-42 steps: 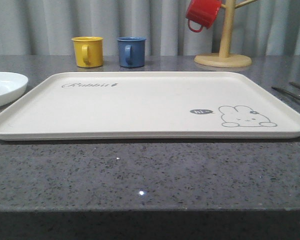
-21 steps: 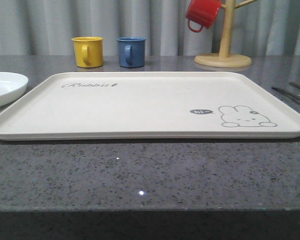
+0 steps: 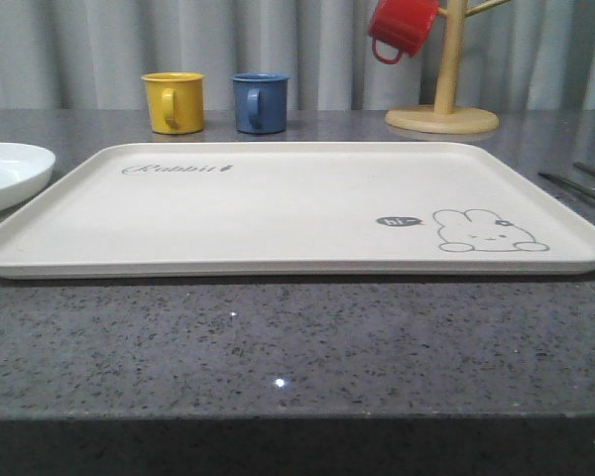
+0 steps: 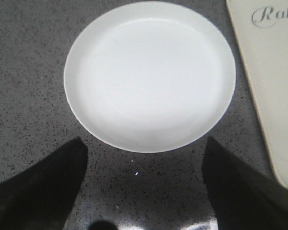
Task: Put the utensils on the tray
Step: 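Grasp the white plate rim with the left gripper and lift it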
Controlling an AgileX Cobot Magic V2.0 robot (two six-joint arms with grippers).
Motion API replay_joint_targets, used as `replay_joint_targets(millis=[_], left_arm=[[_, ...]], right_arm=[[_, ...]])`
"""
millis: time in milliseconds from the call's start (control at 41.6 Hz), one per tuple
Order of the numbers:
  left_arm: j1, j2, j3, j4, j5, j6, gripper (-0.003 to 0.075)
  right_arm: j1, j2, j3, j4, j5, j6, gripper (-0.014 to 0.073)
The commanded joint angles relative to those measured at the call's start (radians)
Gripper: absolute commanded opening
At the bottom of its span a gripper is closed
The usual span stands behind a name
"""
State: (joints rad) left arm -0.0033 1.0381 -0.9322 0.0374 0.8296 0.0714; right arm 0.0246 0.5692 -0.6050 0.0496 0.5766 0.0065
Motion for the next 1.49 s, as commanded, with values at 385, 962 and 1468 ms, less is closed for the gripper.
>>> replay_joint_targets(millis=[385, 962, 1468], left_arm=[[0.376, 0.348, -0.152, -0.524, -0.027, 0.381, 0.0503], [0.402, 0.53, -0.187, -0.582, -0.096, 0.421, 0.0312], [0.402, 0.487, -0.2, -0.578, -0.075, 0.421, -0.0018]], right_arm=[[-0.001, 0.009, -0.036, -0.001, -0.064, -0.007, 0.0414], [-0.001, 0.009, -0.036, -0.001, -0.065, -0.007, 0.0414], [-0.001, 0.009, -0.036, -0.001, -0.065, -0.007, 0.0414]])
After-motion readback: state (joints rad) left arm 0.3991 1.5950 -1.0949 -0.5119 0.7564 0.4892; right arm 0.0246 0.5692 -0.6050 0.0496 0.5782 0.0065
